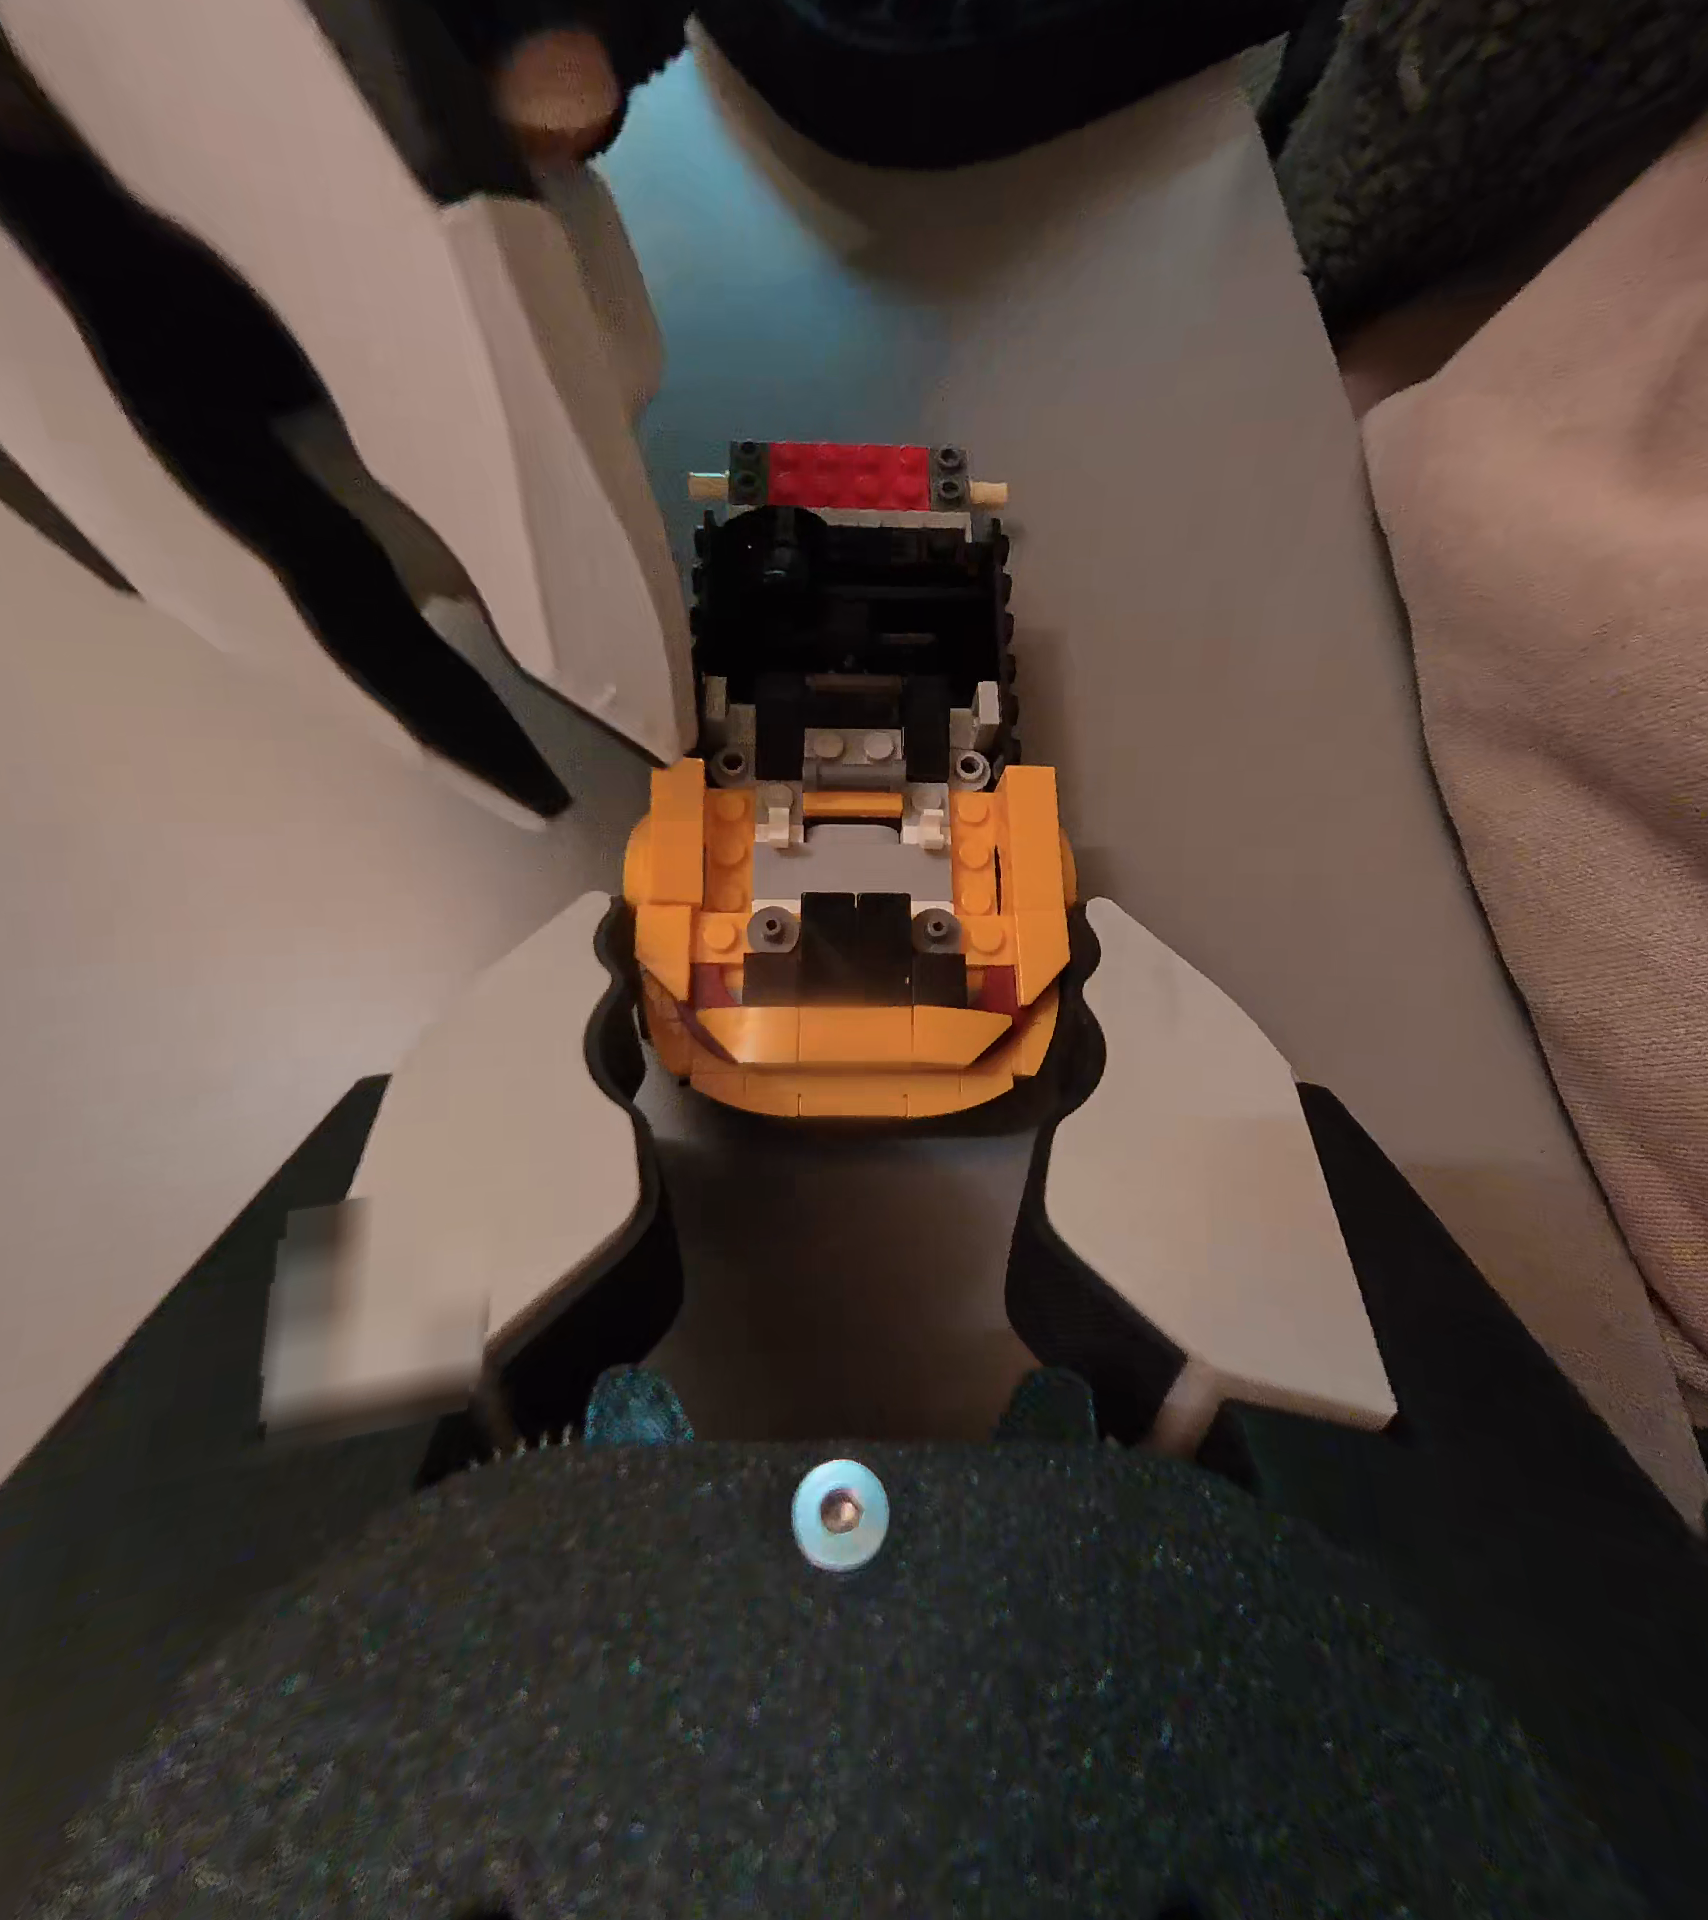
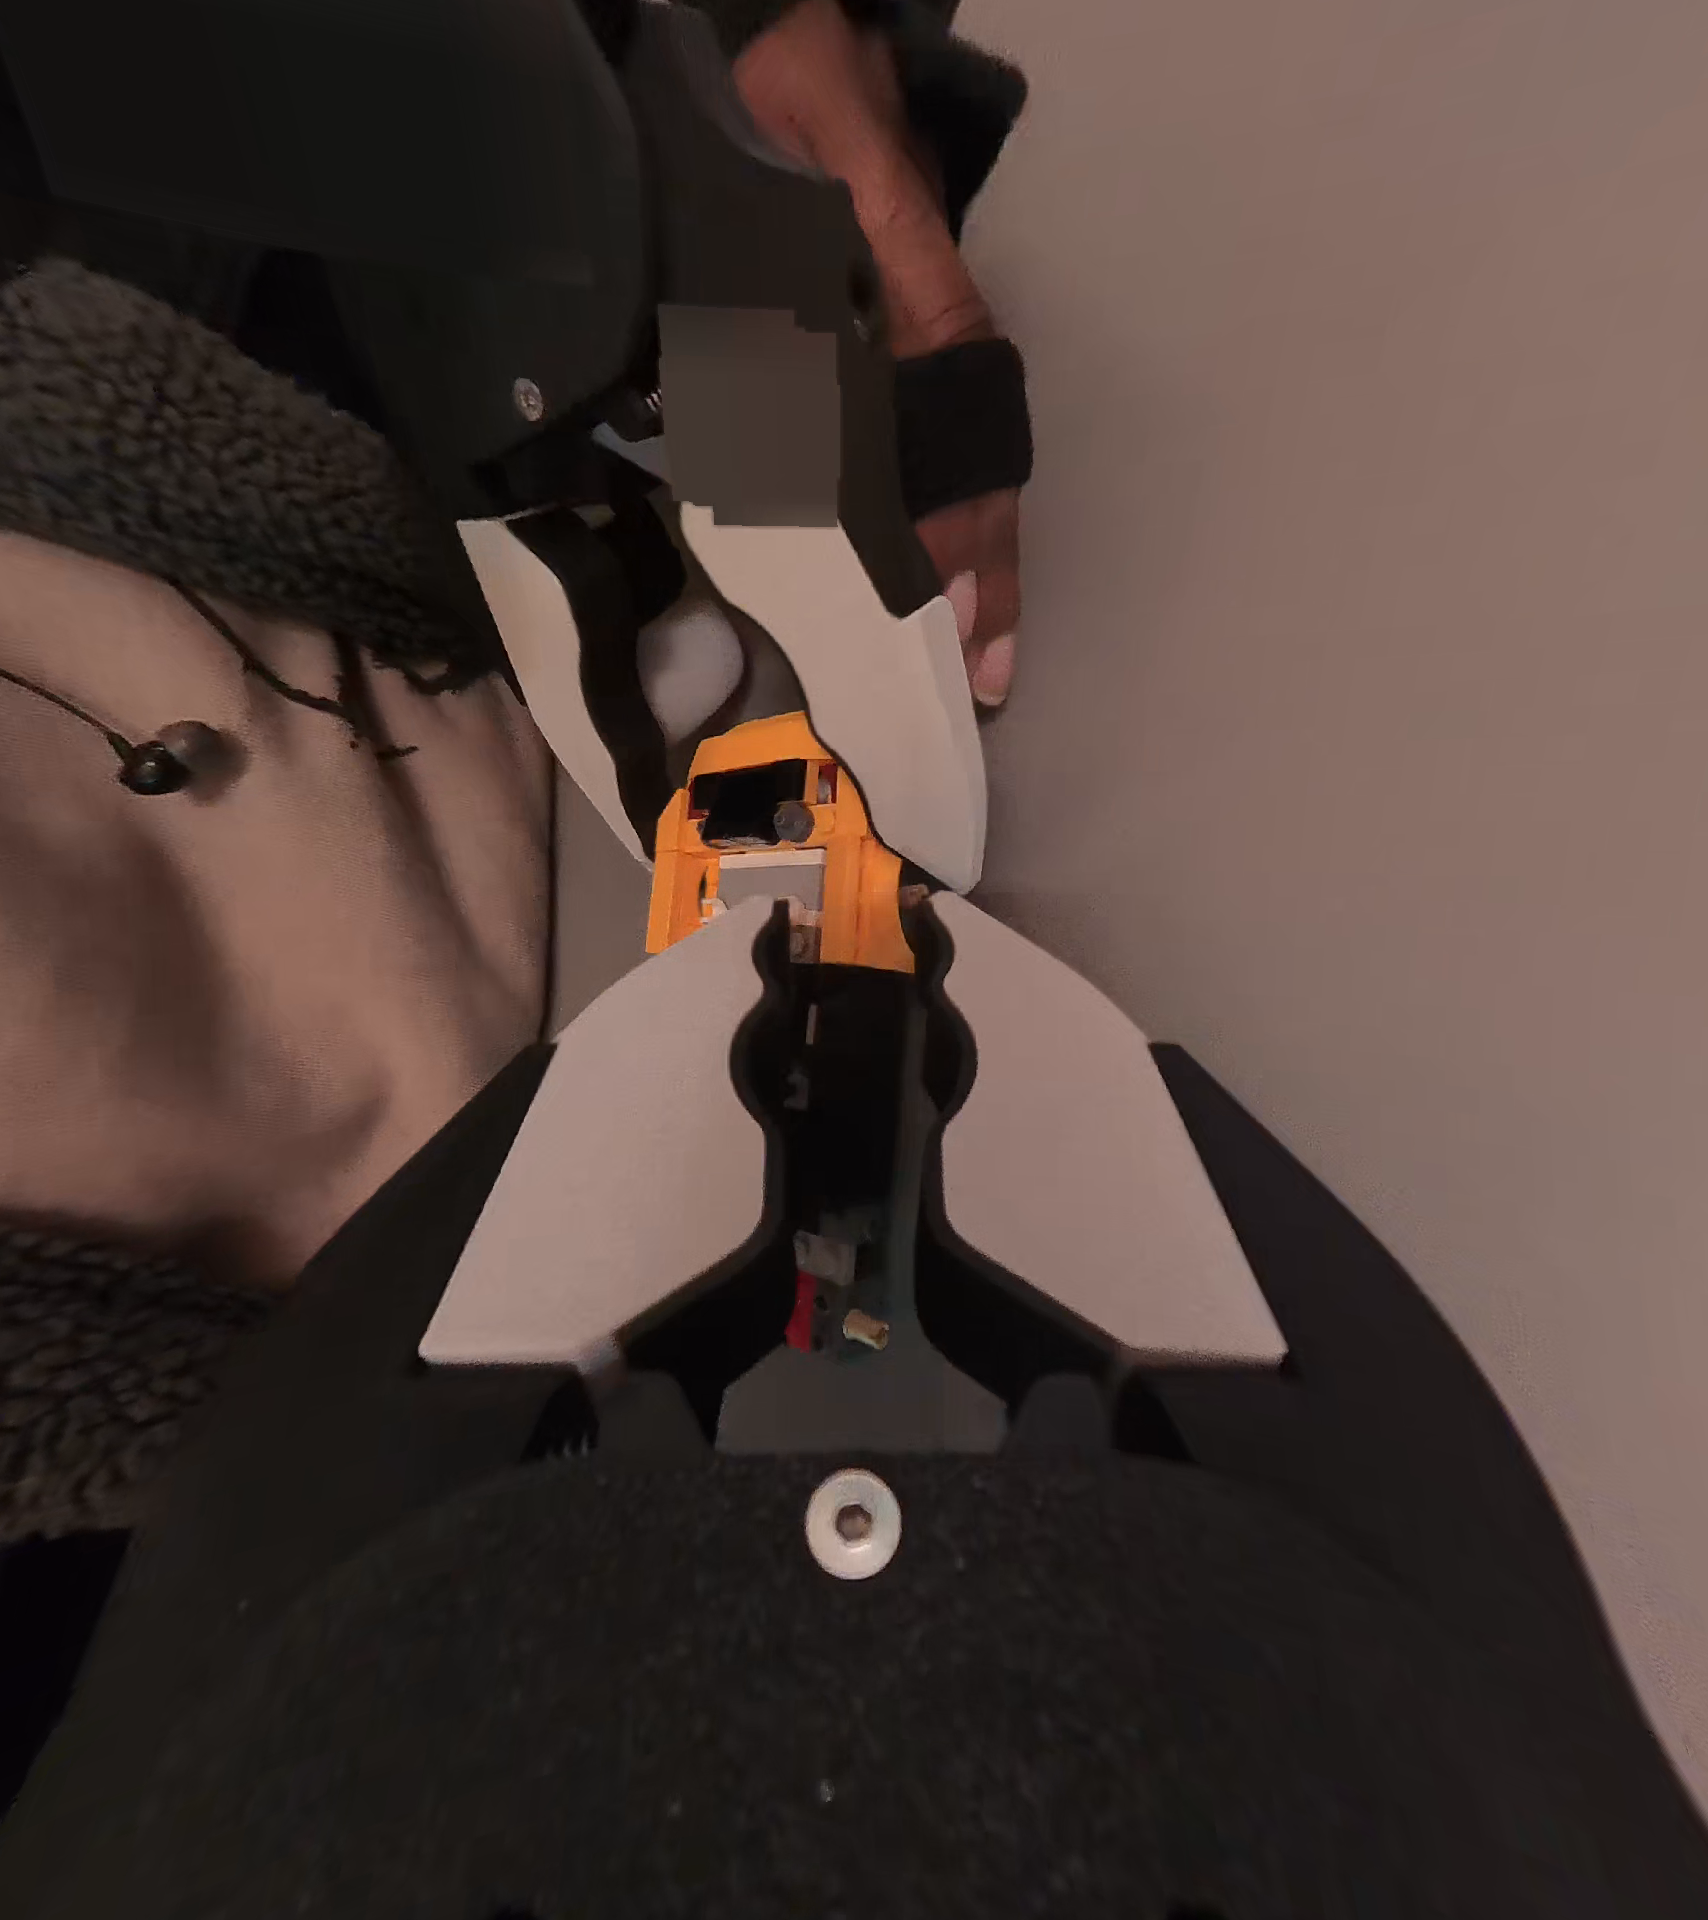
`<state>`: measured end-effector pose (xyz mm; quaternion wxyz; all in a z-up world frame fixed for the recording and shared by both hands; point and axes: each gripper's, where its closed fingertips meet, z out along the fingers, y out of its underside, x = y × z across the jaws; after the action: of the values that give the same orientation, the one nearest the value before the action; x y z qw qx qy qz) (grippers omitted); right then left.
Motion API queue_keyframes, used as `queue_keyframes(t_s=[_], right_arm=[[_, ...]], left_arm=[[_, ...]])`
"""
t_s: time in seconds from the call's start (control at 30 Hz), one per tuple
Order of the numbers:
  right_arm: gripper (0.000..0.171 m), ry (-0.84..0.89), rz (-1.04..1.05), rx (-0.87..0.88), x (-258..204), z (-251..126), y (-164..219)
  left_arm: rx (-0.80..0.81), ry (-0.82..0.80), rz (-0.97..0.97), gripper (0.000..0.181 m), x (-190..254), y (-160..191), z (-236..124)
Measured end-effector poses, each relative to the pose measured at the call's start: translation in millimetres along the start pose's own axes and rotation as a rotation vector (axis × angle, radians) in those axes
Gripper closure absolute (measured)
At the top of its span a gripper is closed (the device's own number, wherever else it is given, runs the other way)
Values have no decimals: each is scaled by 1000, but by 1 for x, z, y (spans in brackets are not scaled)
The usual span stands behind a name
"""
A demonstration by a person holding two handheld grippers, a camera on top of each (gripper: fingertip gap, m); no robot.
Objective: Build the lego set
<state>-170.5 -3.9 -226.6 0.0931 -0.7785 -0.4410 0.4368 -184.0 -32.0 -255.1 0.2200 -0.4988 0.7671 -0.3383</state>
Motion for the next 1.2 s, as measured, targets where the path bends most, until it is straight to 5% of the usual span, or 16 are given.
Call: queue_keyframes(t_s=[1.2], right_arm=[[158, -387, 274, -114, -13, 14, 13]], left_arm=[[25, -9, 112, 104, 10, -5, 3]])
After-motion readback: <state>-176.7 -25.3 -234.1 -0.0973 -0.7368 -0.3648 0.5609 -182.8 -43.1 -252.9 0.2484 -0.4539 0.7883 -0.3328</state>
